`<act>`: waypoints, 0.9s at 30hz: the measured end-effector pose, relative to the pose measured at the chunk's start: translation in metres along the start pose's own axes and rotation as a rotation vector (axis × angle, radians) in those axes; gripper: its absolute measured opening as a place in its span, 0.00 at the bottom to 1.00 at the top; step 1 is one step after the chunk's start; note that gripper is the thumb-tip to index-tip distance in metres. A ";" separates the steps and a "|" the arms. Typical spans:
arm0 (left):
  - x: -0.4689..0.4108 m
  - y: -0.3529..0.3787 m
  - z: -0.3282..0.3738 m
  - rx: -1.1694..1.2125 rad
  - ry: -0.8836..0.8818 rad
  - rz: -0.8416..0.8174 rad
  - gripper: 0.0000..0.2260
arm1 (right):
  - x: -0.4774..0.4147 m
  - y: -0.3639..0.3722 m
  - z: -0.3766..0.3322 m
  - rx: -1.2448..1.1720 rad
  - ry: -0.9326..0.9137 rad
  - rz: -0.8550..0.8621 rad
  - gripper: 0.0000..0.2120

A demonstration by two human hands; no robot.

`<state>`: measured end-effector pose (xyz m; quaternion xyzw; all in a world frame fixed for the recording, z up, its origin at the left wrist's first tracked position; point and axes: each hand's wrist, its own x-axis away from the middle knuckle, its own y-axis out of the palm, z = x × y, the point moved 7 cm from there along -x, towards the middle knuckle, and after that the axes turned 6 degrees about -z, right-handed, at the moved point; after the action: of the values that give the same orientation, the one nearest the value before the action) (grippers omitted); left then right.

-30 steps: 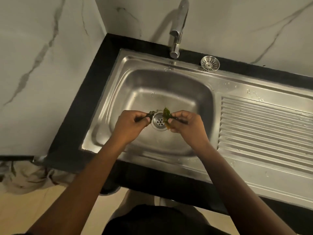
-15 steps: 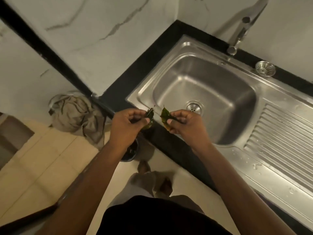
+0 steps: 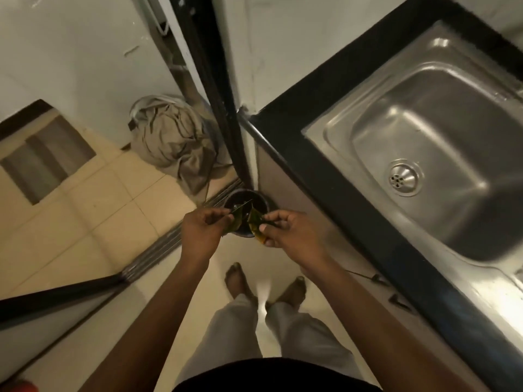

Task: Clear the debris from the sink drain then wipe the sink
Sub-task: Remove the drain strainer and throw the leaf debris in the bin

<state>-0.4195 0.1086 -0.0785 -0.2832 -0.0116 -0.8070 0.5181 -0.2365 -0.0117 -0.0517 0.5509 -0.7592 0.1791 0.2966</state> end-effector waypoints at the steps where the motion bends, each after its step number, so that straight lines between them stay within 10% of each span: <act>1: -0.008 -0.005 -0.014 0.010 -0.027 -0.002 0.12 | -0.012 0.010 0.006 -0.002 0.031 -0.005 0.13; 12: -0.104 -0.018 -0.160 0.134 -0.384 0.007 0.08 | -0.158 0.052 0.110 -0.082 0.329 0.244 0.13; 27: -0.172 0.014 -0.222 0.068 -0.473 0.024 0.09 | -0.269 0.054 0.147 0.389 0.257 0.214 0.13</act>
<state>-0.4544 0.1755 -0.3495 -0.4470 -0.1563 -0.7110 0.5198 -0.2665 0.1150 -0.3347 0.4869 -0.7206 0.4205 0.2585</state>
